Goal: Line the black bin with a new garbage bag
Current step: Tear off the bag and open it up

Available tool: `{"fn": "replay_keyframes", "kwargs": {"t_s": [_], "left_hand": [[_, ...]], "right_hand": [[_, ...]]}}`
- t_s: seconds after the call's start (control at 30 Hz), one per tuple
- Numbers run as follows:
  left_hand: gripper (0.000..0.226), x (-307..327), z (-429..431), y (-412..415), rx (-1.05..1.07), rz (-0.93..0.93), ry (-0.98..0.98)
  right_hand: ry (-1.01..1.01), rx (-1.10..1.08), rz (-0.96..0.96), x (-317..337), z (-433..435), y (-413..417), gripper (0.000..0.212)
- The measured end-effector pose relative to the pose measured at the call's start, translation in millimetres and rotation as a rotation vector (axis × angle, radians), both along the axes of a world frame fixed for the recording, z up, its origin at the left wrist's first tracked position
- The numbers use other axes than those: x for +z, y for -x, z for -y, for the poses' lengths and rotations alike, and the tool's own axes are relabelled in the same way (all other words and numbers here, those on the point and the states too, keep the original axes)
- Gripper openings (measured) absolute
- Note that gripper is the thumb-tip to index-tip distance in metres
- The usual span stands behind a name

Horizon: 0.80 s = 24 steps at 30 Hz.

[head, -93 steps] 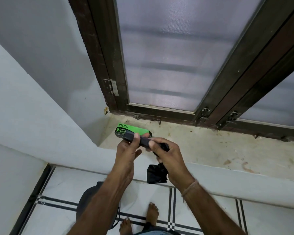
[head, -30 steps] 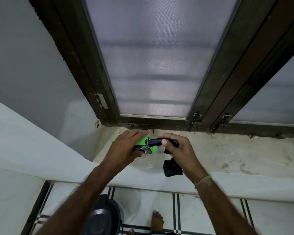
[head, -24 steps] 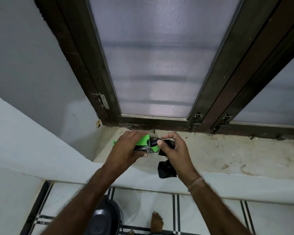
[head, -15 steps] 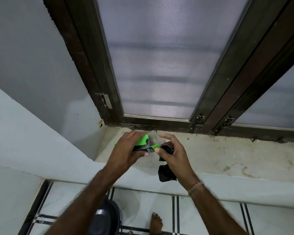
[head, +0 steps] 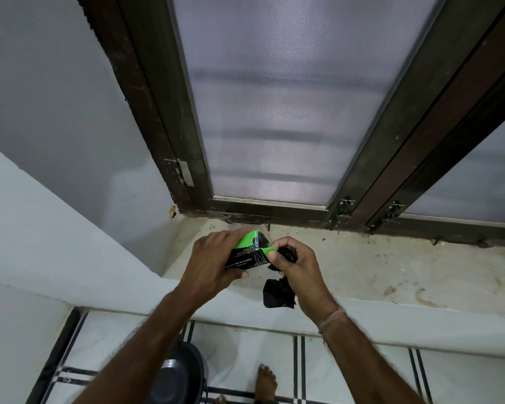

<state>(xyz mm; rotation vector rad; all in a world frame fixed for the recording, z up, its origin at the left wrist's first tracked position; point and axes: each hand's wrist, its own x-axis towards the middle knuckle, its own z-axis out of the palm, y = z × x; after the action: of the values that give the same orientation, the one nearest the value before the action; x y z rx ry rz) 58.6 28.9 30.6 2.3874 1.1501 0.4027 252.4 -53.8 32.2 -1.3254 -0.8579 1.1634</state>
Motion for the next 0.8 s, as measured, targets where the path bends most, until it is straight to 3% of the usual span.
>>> {"fn": "replay_keyframes", "kwargs": {"t_s": [0.27,0.43,0.7,0.8], "left_hand": [[0.062,-6.3,5.2,4.4,0.014,0.105,0.05],[0.063,-3.1,0.0,9.9,0.033,0.13,0.073],[0.062,1.7,-3.4,12.1,0.035,0.161,0.077],[0.063,3.1,-5.7,16.5,0.036,0.151,0.078]], "right_hand": [[0.003,-0.103,0.043,-4.2,-4.2,5.1,0.017],[-0.022,-0.007,0.028,9.4,4.0,-3.9,0.025],[-0.052,0.082,0.185,14.1,10.6,-8.6,0.031],[-0.021,-0.027,0.204,8.7,10.9,-12.8,0.031]]}}
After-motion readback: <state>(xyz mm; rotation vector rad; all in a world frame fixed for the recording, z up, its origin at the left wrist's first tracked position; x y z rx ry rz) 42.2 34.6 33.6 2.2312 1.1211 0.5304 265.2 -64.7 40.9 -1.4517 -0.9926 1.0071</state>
